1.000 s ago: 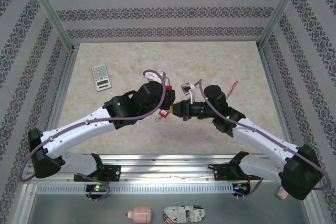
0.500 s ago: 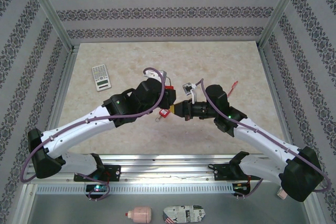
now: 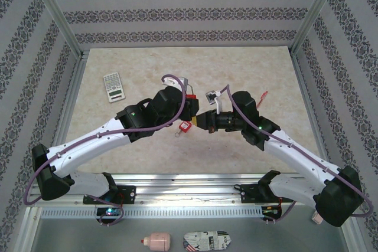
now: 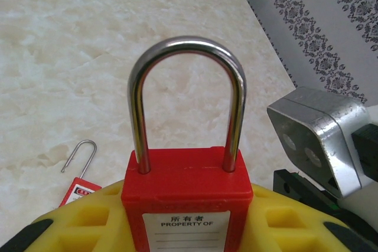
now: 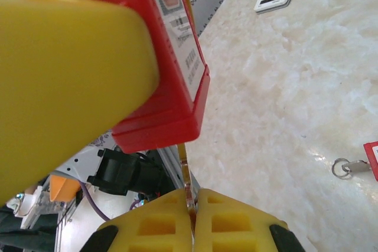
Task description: Unlock with the key
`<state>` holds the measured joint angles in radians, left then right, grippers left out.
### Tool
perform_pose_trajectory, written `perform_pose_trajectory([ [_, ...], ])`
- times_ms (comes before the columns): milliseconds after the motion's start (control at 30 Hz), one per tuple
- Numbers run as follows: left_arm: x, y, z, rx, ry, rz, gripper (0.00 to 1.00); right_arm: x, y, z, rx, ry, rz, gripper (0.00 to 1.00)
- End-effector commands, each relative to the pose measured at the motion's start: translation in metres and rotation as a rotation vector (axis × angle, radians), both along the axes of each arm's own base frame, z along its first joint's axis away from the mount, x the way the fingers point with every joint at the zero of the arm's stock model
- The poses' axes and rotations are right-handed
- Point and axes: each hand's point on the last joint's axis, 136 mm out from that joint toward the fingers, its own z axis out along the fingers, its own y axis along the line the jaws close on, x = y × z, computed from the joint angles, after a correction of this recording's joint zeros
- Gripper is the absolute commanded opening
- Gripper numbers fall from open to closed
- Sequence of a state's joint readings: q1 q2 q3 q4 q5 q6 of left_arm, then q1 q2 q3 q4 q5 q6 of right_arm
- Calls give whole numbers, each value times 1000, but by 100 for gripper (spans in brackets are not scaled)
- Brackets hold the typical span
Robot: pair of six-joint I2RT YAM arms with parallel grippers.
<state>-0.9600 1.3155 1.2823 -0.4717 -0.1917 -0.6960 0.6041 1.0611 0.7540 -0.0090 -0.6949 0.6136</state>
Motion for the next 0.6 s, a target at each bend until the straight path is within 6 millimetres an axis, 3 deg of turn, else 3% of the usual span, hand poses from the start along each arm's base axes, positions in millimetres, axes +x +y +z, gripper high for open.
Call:
perform_pose_trajectory([
  [0,-67,1,-81,186,310,-222,0,48,-18,116,183,-386,-199,0],
  [267,-78,-25,-77,105,357,-319,0,54,-16,119,139,-418,-194,0],
  [567,-83,-18,-64,130,373,-351,0,58,-24,108,81,-442,-206,0],
])
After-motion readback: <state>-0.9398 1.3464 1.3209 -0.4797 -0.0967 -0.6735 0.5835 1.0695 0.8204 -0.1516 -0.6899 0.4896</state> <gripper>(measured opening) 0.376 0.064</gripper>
